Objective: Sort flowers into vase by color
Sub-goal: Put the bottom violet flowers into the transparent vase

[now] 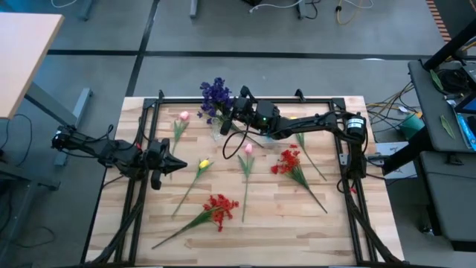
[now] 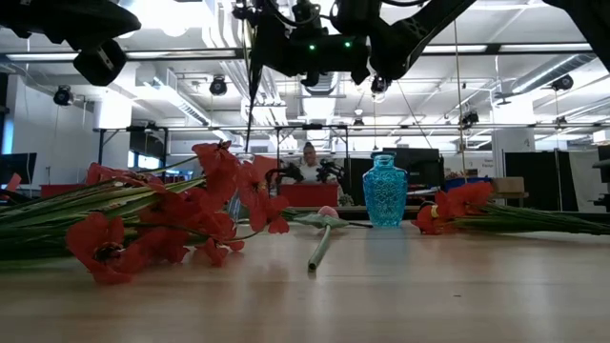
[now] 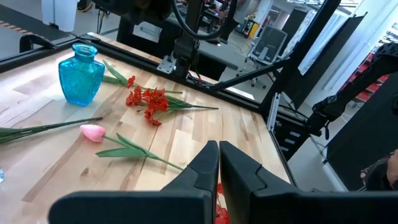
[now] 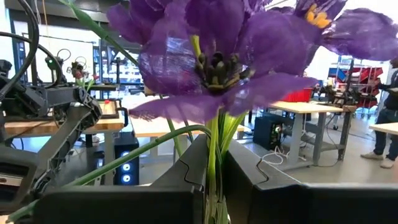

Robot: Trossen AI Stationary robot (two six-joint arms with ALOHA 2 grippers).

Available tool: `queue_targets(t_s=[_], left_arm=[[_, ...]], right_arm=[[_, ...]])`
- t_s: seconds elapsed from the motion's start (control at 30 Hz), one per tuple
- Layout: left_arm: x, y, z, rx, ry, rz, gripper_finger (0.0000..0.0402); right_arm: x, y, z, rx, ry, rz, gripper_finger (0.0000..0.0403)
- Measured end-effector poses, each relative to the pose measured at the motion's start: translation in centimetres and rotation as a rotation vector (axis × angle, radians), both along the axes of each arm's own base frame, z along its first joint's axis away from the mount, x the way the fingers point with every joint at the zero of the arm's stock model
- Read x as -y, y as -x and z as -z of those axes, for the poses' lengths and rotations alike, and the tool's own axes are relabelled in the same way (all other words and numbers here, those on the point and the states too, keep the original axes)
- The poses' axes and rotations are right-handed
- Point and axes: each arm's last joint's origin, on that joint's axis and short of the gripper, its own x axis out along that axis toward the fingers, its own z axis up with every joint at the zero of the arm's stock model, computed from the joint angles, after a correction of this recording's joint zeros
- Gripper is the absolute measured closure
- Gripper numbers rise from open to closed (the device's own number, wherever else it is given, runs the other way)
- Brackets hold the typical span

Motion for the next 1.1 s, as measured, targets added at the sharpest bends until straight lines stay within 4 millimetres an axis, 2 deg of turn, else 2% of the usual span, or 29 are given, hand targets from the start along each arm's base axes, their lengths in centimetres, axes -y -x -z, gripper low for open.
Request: queue_targets(t_s=[0.67, 0.9, 1.1], left_arm=[[0.0, 0.0, 0.0, 0.000, 0.000, 0.000, 0.0402], [0.0, 0.0, 0.0, 0.001, 0.000, -0.001, 0.0402], [0.0, 0.0, 0.0, 0.001, 0.000, -0.001, 0.0402]], right_arm=[[0.0, -0.1, 0.4, -0.040, -0.029, -0.004, 0.0376], [0.0, -0.1, 0.6, -0.049, -0.036, 0.016, 0.0327], [0.0, -0.2, 1.5, -0.162, -0.071, 0.024, 0.0270]])
